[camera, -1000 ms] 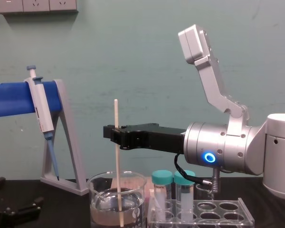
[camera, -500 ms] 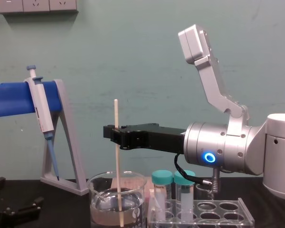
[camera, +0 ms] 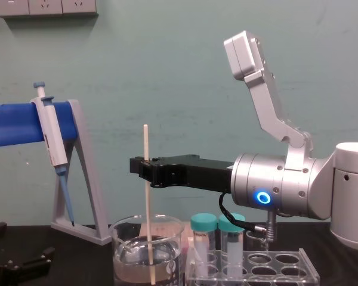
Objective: Hold the thermometer with one hand and immerse one end into the beaker, then reinsert it into the test tube rack.
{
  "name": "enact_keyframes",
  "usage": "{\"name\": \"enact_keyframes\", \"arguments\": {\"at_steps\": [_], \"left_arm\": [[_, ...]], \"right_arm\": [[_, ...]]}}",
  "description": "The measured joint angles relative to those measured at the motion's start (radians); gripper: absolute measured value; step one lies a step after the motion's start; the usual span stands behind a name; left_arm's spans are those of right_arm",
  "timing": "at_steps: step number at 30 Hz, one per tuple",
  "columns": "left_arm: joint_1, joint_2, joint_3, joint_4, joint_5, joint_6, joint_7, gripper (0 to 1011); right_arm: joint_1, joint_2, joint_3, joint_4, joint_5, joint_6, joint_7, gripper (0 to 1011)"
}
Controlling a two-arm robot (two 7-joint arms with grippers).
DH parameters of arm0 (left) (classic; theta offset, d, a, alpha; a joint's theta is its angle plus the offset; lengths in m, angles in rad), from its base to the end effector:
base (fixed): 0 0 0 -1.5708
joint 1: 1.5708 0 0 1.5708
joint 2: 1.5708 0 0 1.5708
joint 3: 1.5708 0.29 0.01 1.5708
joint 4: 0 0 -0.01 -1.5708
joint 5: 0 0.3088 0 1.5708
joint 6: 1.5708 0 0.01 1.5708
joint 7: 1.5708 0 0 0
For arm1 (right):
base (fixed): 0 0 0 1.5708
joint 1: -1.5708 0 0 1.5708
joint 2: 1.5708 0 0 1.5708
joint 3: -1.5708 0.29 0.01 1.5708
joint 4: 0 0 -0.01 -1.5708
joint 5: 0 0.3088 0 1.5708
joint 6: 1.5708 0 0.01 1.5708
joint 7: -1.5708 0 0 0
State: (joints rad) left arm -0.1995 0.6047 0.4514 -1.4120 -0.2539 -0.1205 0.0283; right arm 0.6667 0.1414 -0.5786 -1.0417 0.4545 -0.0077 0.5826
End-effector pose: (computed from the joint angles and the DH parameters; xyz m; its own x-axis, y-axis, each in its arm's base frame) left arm 0.3581 0.0827 -0.3023 0.2923 0.8803 0.3738 -0.9553 0.2873 0.0703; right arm 0.4790 0.0869 -0.2294 0.8360 -0.5487 -0.0022 0.5487 0.8359 0.0130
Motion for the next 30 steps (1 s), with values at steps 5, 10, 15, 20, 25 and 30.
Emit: {"name": "enact_keyframes", "arguments": {"at_steps": [5, 10, 15, 20, 25, 30], "left_arm": [[0.0, 0.0, 0.0, 0.0, 0.0, 0.0, 0.0, 1004], [0.0, 0.0, 0.0, 0.0, 0.0, 0.0, 0.0, 1004], [0.0, 0.0, 0.0, 0.0, 0.0, 0.0, 0.0, 1004], [0.0, 0.0, 0.0, 0.0, 0.0, 0.0, 0.0, 1004], [0.0, 0.0, 0.0, 0.0, 0.0, 0.0, 0.0, 1004], [0.0, 0.0, 0.0, 0.0, 0.0, 0.0, 0.0, 1004]], "right_arm": [[0.0, 0.0, 0.0, 0.0, 0.0, 0.0, 0.0, 53], [0.0, 0.0, 0.0, 0.0, 0.0, 0.0, 0.0, 53], [0.0, 0.0, 0.0, 0.0, 0.0, 0.0, 0.0, 53], [0.0, 0.0, 0.0, 0.0, 0.0, 0.0, 0.0, 53], [0.0, 0.0, 0.0, 0.0, 0.0, 0.0, 0.0, 53], [0.0, 0.0, 0.0, 0.0, 0.0, 0.0, 0.0, 53]]}}
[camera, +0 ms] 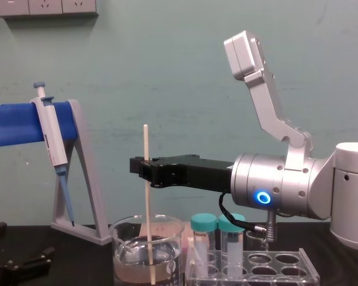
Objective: Hold the thermometer with one hand and immerse one end into the beaker, then reinsert it into the test tube rack.
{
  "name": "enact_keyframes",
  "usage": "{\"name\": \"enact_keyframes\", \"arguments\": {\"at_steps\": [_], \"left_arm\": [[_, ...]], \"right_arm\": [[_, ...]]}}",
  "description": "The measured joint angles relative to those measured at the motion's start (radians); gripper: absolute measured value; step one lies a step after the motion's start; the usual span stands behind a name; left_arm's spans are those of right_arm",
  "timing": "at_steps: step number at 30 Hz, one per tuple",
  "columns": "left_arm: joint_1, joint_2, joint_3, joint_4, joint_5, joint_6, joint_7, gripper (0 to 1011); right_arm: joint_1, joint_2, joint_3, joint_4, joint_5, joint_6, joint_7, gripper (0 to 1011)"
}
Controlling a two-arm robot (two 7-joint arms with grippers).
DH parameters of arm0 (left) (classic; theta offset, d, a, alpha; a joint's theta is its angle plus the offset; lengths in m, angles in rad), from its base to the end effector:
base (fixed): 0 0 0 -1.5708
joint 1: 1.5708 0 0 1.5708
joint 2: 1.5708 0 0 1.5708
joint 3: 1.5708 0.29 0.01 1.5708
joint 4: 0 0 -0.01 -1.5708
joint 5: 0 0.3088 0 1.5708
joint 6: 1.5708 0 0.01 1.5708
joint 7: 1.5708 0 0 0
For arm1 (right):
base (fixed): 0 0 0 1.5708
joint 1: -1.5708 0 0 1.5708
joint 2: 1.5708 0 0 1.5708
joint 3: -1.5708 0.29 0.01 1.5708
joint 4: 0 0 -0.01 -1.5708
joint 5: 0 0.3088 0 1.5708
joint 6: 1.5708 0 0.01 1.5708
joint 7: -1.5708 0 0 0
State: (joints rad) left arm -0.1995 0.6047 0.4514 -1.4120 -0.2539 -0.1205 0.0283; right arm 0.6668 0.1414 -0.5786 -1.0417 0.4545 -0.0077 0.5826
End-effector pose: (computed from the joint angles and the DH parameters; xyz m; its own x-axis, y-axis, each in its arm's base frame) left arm 0.3581 0.0827 -0.3023 0.2923 0.8803 0.3738 -0.9553 0.2873 0.0703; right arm 0.4791 0.0869 -0.2293 0.8360 -0.5487 -0.0021 0.5487 0.8359 0.0131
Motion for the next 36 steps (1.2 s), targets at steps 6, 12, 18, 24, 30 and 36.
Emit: {"name": "enact_keyframes", "arguments": {"at_steps": [6, 12, 18, 24, 30, 36], "left_arm": [[0.0, 0.0, 0.0, 0.0, 0.0, 0.0, 0.0, 1004], [0.0, 0.0, 0.0, 0.0, 0.0, 0.0, 0.0, 1004], [0.0, 0.0, 0.0, 0.0, 0.0, 0.0, 0.0, 1004], [0.0, 0.0, 0.0, 0.0, 0.0, 0.0, 0.0, 1004], [0.0, 0.0, 0.0, 0.0, 0.0, 0.0, 0.0, 1004], [0.0, 0.0, 0.0, 0.0, 0.0, 0.0, 0.0, 1004]], "right_arm": [[0.0, 0.0, 0.0, 0.0, 0.0, 0.0, 0.0, 53], [0.0, 0.0, 0.0, 0.0, 0.0, 0.0, 0.0, 53], [0.0, 0.0, 0.0, 0.0, 0.0, 0.0, 0.0, 53], [0.0, 0.0, 0.0, 0.0, 0.0, 0.0, 0.0, 53], [0.0, 0.0, 0.0, 0.0, 0.0, 0.0, 0.0, 53], [0.0, 0.0, 0.0, 0.0, 0.0, 0.0, 0.0, 53]]}}
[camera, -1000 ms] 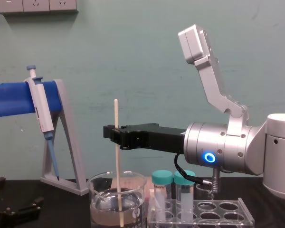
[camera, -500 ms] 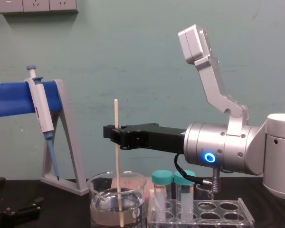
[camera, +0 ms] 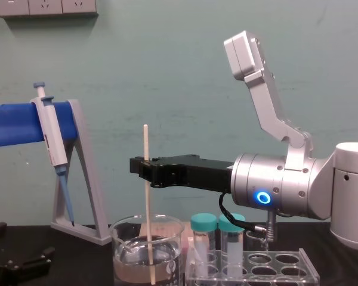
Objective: Hold the thermometer with one hand and immerse one end into the beaker, then reinsert it into the test tube rack.
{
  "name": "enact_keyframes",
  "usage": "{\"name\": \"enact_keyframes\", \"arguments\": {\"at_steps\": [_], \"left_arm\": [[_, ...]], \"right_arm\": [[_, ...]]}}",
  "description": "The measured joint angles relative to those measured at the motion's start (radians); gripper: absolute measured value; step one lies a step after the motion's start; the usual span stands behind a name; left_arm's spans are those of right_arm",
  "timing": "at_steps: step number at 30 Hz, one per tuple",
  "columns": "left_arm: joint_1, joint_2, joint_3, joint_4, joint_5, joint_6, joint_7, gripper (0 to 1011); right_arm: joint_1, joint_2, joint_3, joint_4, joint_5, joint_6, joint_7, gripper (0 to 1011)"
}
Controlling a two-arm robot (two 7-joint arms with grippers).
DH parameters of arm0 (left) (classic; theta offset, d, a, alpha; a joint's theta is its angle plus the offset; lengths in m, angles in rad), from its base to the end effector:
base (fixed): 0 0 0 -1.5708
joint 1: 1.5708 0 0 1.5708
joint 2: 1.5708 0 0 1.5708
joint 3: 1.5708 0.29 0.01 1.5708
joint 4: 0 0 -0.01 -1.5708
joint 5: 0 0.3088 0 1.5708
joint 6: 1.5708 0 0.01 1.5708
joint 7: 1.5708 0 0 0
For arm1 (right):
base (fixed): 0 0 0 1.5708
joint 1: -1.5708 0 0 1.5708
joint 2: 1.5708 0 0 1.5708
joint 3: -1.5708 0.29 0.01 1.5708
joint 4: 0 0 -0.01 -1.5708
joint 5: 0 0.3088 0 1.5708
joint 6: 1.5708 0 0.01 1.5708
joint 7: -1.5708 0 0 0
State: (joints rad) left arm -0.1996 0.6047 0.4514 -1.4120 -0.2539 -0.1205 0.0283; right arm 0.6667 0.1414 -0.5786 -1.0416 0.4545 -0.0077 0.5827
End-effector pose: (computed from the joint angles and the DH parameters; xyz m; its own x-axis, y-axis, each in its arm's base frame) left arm 0.3581 0.0827 -0.3022 0.2922 0.8803 0.3738 -0.9553 0.2873 0.0702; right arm 0.4790 0.0869 -0.2294 0.8361 -0.5486 -0.0023 0.5486 0.8360 0.0129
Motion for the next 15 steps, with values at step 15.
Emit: {"name": "enact_keyframes", "arguments": {"at_steps": [15], "left_arm": [[0.0, 0.0, 0.0, 0.0, 0.0, 0.0, 0.0, 1004]], "right_arm": [[0.0, 0.0, 0.0, 0.0, 0.0, 0.0, 0.0, 53]]}}
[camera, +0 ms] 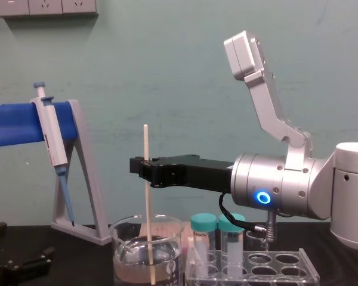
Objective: Hold the thermometer with one hand and immerse one end into the beaker, then reinsert it into the test tube rack.
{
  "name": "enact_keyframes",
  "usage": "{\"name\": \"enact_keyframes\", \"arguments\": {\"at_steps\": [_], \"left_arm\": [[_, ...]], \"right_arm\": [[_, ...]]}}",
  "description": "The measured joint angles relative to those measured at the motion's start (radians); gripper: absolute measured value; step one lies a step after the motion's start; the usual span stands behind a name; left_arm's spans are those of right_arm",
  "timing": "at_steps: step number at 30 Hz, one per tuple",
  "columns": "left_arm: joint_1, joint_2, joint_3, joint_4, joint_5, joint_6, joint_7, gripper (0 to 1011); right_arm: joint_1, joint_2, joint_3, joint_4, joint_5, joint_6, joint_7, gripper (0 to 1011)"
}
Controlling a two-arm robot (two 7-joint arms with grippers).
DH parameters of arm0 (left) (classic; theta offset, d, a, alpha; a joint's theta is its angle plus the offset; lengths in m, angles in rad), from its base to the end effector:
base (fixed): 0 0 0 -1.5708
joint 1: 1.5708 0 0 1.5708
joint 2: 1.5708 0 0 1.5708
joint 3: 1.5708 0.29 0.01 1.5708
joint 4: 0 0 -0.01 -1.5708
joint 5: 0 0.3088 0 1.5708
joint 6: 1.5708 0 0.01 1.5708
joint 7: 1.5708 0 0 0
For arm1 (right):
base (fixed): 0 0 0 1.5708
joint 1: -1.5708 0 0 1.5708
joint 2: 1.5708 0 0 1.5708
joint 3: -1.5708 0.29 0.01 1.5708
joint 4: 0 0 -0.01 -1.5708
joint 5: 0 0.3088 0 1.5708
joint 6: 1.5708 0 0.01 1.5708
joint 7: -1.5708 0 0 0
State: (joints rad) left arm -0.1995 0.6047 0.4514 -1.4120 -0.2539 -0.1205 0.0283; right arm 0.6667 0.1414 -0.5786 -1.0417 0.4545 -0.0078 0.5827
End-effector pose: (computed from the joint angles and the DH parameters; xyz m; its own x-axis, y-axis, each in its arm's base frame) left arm 0.3581 0.0827 -0.3023 0.2923 0.8803 0.3738 -0.9553 0.2873 0.0703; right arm 0.4790 0.0869 -0.2294 0.8361 -0.5486 -0.0022 0.5486 0.8360 0.0131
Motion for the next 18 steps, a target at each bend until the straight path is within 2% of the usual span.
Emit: {"name": "enact_keyframes", "arguments": {"at_steps": [13, 18], "left_arm": [[0.0, 0.0, 0.0, 0.0, 0.0, 0.0, 0.0, 1004], [0.0, 0.0, 0.0, 0.0, 0.0, 0.0, 0.0, 1004]], "right_arm": [[-0.001, 0.001, 0.001, -0.004, 0.0, 0.0, 0.0, 53], [-0.01, 0.02, 0.008, -0.066, 0.002, 0.007, 0.007, 53]]}}
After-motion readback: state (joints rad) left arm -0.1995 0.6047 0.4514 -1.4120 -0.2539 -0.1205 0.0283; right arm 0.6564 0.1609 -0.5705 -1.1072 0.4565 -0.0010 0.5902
